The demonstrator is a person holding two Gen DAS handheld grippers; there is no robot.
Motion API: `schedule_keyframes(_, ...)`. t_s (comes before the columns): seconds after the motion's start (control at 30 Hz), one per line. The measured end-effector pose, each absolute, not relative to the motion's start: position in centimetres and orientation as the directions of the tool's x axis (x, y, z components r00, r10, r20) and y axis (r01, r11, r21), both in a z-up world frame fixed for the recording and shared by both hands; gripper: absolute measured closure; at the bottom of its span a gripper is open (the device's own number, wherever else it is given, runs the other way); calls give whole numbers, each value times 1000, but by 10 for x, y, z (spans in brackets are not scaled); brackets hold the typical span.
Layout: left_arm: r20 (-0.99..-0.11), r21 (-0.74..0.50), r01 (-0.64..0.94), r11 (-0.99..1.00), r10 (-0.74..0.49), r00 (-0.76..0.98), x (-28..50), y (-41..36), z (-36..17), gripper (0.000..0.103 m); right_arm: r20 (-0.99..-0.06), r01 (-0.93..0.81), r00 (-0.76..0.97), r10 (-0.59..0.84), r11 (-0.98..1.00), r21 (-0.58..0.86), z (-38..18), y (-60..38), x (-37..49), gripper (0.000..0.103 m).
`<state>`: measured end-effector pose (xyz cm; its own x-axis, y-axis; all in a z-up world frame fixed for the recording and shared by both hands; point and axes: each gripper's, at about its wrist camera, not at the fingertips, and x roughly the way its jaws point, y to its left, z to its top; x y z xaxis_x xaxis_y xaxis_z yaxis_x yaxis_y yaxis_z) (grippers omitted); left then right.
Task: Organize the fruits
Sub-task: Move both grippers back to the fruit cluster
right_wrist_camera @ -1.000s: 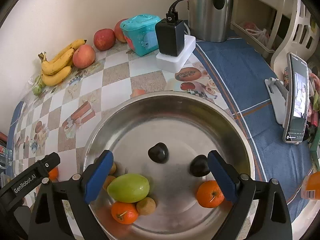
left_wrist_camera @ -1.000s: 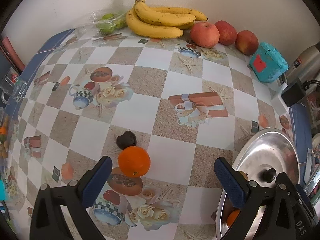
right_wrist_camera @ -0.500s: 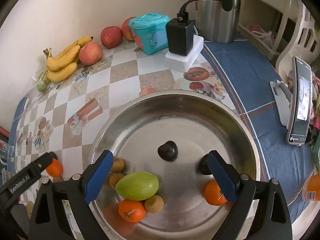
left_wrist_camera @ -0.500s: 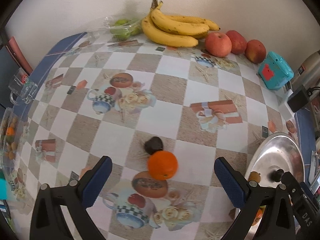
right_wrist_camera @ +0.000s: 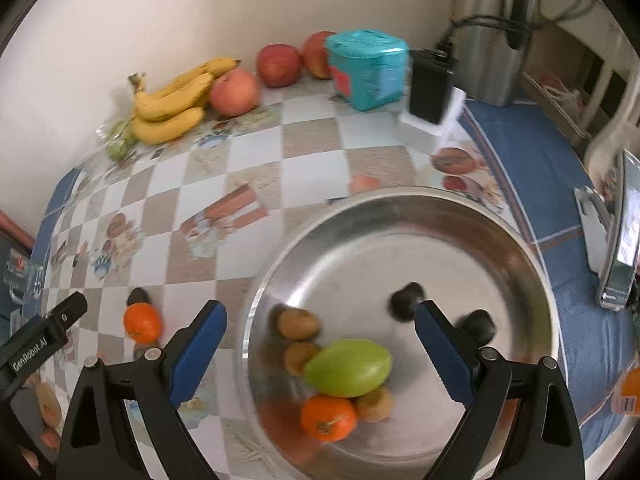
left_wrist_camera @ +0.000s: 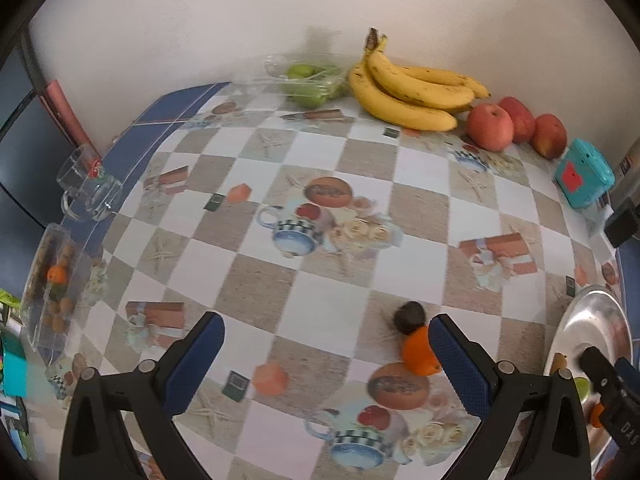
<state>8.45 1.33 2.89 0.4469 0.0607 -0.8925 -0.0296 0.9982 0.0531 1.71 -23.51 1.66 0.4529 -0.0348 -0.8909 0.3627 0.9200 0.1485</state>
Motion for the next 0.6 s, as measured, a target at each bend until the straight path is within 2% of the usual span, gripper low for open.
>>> schedule_keyframes(0.27, -895, 42, -83, 996, 75, 440, 93, 42, 31, 0, -882, 292, 472, -7, 945, 149, 21, -204, 26, 8)
schedule_keyframes(0.6, -908, -21, -72, 997, 11, 419, 101, 53, 27, 0, -867, 200, 496, 50, 965, 170, 22, -167, 36, 8)
